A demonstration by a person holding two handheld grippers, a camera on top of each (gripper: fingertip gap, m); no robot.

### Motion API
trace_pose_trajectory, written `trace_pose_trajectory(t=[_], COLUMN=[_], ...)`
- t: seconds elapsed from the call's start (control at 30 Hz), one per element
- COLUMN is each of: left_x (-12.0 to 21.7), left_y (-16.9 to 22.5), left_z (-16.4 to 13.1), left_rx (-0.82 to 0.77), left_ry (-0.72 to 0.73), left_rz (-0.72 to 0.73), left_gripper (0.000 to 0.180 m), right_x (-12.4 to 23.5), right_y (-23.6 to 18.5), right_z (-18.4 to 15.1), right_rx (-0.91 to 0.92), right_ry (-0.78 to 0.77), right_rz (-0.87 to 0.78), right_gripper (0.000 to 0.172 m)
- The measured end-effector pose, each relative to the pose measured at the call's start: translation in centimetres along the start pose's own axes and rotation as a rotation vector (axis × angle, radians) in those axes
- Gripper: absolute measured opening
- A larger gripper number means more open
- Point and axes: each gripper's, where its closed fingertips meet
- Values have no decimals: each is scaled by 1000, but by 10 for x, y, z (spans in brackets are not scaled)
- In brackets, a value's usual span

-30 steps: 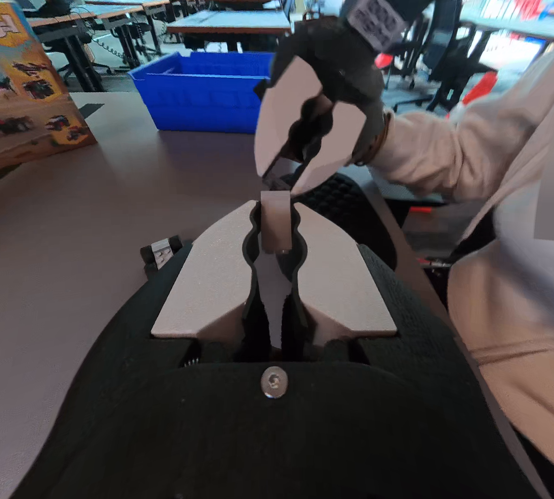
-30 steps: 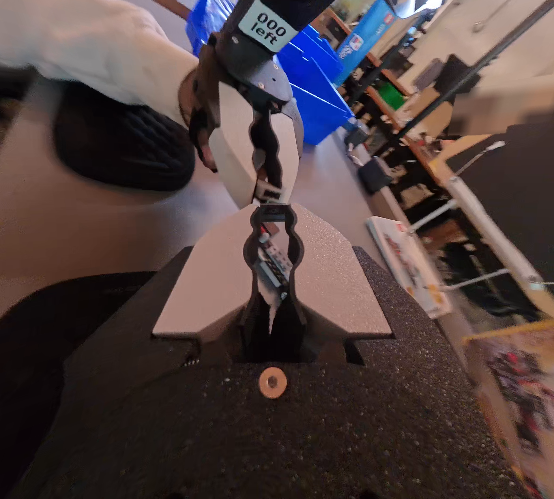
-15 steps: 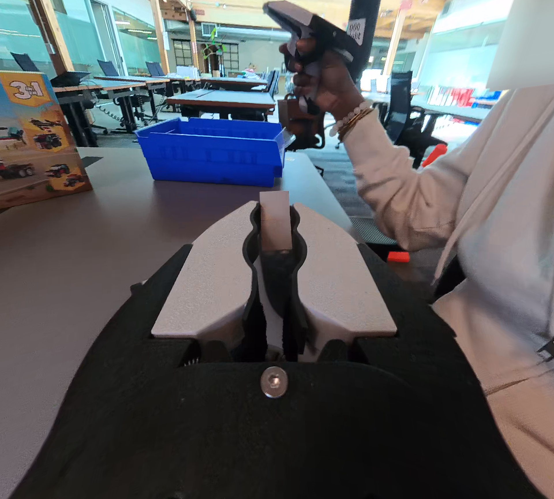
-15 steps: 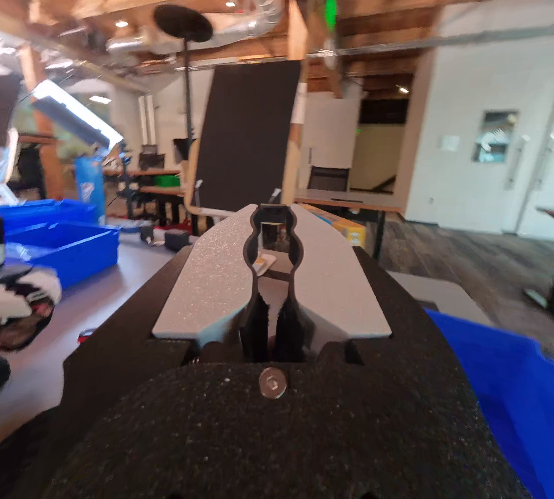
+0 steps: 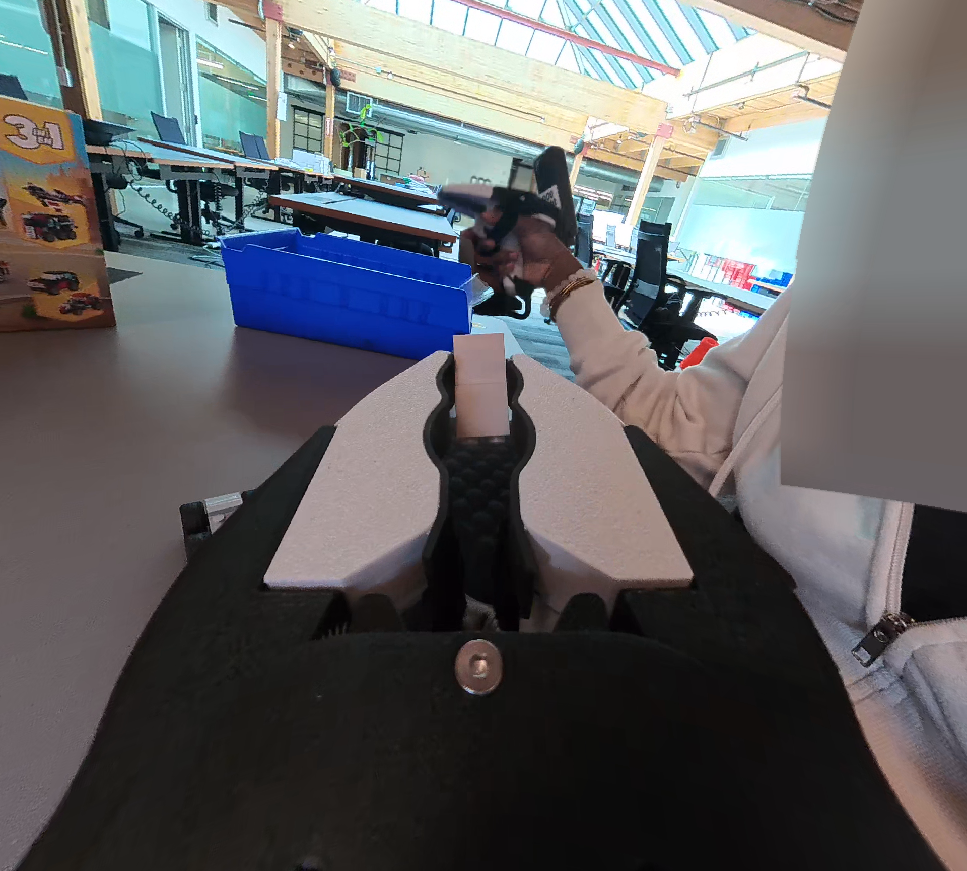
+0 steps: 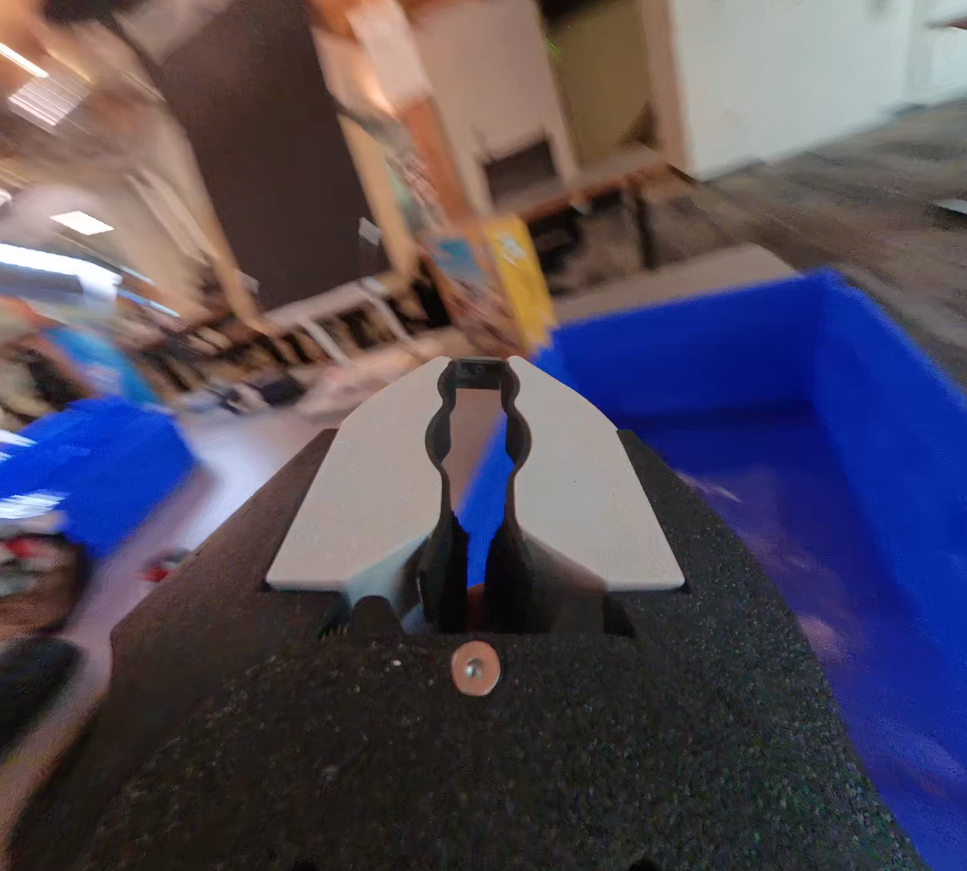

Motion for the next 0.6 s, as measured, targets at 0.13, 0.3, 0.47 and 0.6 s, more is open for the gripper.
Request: trace_pose_trajectory(t=[0.13,0.3,0.47,0.6], left_x=[0,-1,0,-1], left_y=[-3,-3,-3,-3], left_z=[-3,-5,-6,-8], left_rx=[17,15,18,9], left_ry=[-16,-27,-32,-50], left_rz=[11,10,13,17], left_gripper=[18,18,18,18], right_x=[-4,-5,-2,13], right_y=[26,33,44,76], right_z=[-21,-24,-29,-54], right_rx=[34,40,90,295], right_ry=[-137,-154,-205,-448], right_rz=[-150,-201,-291,-542], right_gripper=[41,49,56,70])
Point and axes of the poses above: each gripper's, where its closed fingertips meet, x back along the fingers, z out of its top, y = z × x across the jaws, and after that the axes turned 6 degrees about -x, right-handed
